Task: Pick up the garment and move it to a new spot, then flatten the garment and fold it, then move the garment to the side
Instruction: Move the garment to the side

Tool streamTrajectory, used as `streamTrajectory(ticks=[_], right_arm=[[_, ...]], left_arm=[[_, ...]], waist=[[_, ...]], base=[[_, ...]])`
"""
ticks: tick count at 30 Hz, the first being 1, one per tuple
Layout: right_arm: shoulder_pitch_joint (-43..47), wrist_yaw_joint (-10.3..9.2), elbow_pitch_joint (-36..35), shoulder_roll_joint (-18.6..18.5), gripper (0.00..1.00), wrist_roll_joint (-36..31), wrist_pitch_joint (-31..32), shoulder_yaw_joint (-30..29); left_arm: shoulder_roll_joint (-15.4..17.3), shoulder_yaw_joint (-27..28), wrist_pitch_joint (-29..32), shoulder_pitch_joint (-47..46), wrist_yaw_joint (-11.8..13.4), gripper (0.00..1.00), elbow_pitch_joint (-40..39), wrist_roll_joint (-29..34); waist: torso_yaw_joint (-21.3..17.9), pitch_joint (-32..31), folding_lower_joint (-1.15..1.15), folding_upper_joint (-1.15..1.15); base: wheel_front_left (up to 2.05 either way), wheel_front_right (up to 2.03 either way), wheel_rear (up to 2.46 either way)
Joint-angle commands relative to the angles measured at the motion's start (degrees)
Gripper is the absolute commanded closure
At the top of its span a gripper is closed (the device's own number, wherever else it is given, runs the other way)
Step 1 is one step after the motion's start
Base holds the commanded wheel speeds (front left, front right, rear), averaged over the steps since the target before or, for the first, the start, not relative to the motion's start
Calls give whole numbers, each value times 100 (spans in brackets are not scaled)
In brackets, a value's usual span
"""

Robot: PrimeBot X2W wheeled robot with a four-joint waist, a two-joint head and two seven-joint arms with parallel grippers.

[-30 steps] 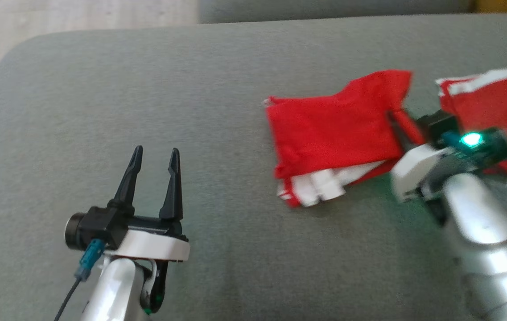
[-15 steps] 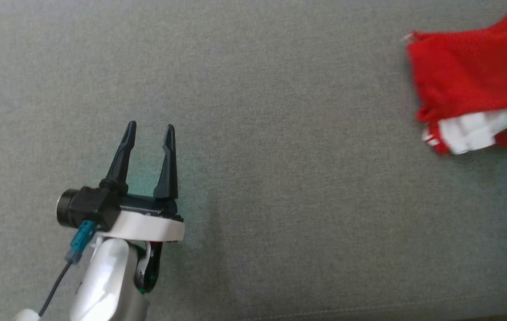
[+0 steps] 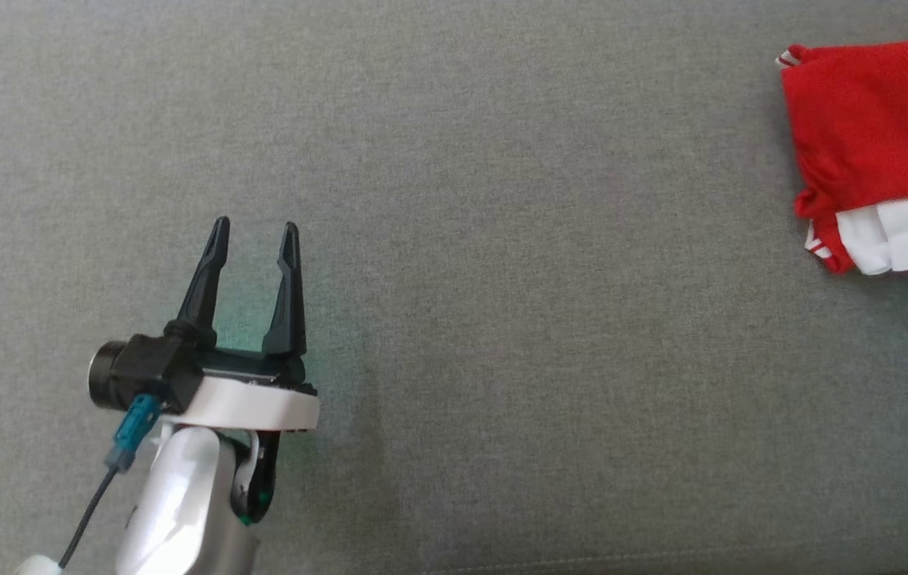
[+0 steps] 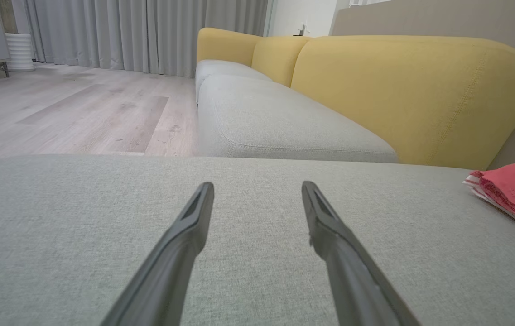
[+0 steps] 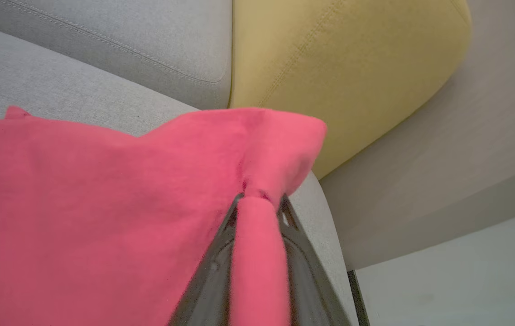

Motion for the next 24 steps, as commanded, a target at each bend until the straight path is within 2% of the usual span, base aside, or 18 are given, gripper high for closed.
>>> streamTrajectory(ticks=[1,10,14,15,17,18,21,24], right_arm=[[33,-5,-188,-83,0,-66,-34,-37],[238,-5,-648,414,0,-149,-293,-343],[353,-5,-1171,1025,0,-5,-436,-333],[480,-5,-1496,1395,0,102,-560,-316],[654,-5,-1822,1777,0,192,-701,-301],[654,-5,-1822,1777,0,192,-701,-301],[997,-5,-2207,2258,0,384,-914,-132],[1363,-5,-2456,2705,0,621,-1174,-206]], left_arm=[[36,222,-29,-104,-33,0,-142,35],[36,183,-29,99,29,0,-123,-110],[36,223,-29,211,79,0,-162,-126],[36,228,-29,274,91,0,-172,-121],[36,230,-29,336,97,0,-187,-112],[36,230,-29,336,97,0,-187,-112],[36,247,-29,420,136,0,-229,-133],[36,245,-29,508,160,0,-234,-183]], waist=[[-4,-40,0,0],[10,-625,0,0],[16,-861,0,0],[26,-963,0,0],[47,-1059,0,0],[47,-1059,0,0],[91,-1181,0,0],[175,-1321,0,0]], base=[[0,0,0],[0,0,0],[0,0,0],[0,0,0],[0,0,0],[0,0,0],[0,0,0],[0,0,0]])
